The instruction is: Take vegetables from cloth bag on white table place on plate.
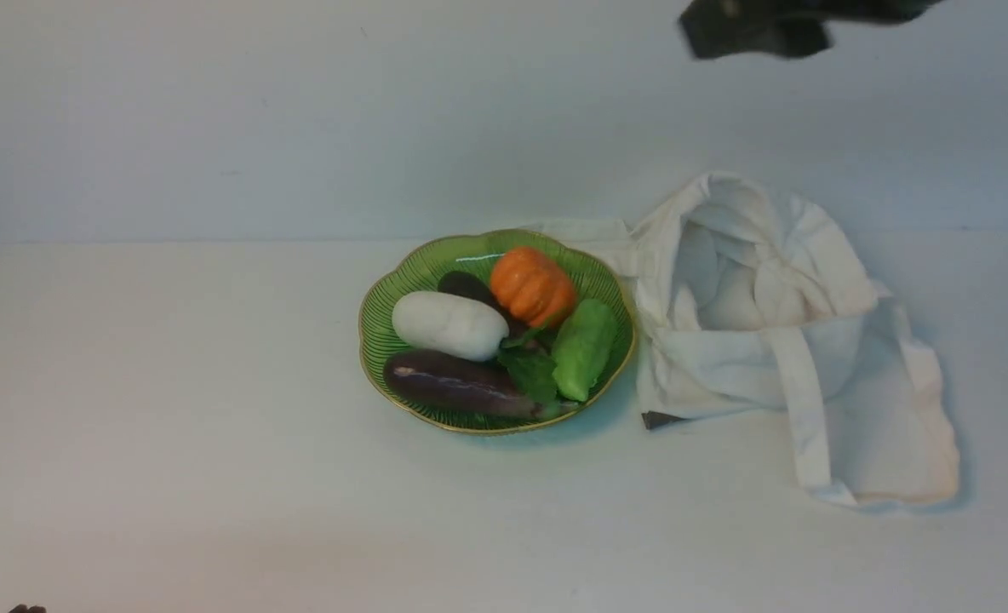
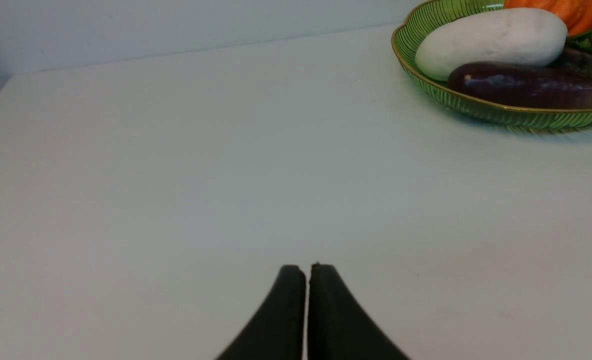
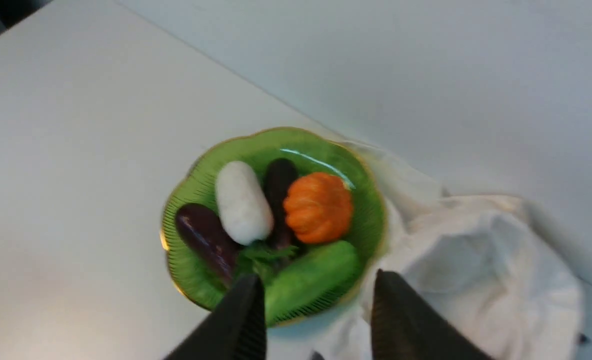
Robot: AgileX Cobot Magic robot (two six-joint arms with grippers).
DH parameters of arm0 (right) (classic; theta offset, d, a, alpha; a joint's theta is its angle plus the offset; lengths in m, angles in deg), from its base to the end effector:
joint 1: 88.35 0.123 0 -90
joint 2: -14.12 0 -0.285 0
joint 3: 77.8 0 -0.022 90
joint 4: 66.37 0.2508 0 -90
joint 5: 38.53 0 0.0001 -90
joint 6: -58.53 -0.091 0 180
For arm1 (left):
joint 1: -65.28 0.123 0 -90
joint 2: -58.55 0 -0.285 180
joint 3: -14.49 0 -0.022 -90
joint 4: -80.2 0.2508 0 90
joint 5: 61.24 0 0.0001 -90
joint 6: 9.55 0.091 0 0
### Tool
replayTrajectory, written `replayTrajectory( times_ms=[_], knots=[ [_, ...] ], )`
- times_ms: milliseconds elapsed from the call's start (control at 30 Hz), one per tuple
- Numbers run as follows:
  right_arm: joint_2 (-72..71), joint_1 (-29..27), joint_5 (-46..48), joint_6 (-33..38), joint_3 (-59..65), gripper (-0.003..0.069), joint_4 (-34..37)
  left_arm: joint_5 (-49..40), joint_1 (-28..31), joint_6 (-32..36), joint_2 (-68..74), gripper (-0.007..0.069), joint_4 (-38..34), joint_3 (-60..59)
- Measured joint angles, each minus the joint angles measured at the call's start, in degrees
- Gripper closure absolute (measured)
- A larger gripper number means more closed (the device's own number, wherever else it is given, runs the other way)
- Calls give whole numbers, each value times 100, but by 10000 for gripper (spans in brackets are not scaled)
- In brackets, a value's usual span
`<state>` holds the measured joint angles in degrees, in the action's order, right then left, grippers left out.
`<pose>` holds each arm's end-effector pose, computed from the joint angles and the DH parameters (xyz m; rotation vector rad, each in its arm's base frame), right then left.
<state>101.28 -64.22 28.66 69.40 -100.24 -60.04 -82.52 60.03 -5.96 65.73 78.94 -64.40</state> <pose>0.2433 0.1191 0.4742 -0.6972 2.2014 0.2578 0.0525 -0.0056 0.1705 0.1307 1.8692 -0.0415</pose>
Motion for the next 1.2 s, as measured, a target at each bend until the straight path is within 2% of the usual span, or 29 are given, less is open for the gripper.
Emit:
replayTrajectory(
  times_ms=[33,133,267,333,367,467,500,533,700,800,867,900,1200],
  knots=[
    [-45,0,34,-13,0,433,0,0,0,0,0,629,0,0],
    [-835,-179,493,-214,105,597,-529,0,0,0,0,629,0,0],
    [-1884,-210,558,-455,635,665,-820,0,0,0,0,629,0,0],
    [-2213,-210,564,-486,846,669,-852,0,0,0,0,629,0,0],
    [-2867,-210,526,-520,1321,673,-899,0,0,0,0,629,0,0],
    [-4128,-210,-10,-609,2336,673,-913,0,0,0,0,629,0,0],
    [-4128,-210,-71,-620,2419,673,-913,0,0,0,0,629,0,0],
    [-4948,-210,-671,-672,3265,673,-906,0,0,0,0,629,0,0],
    [-6980,-210,-3149,-609,5801,673,-844,0,0,0,0,629,0,0],
    [-7657,-210,-4417,-525,7061,673,-831,0,0,0,0,629,0,0],
    [-7785,-210,-4674,-511,7390,673,-824,0,0,0,0,629,0,0],
    [-7908,-210,-5096,-501,7790,673,-824,0,0,0,0,629,0,0],
    [-7983,-210,-5332,-497,8944,673,-819,0,0,0,0,629,0,0]
  ],
)
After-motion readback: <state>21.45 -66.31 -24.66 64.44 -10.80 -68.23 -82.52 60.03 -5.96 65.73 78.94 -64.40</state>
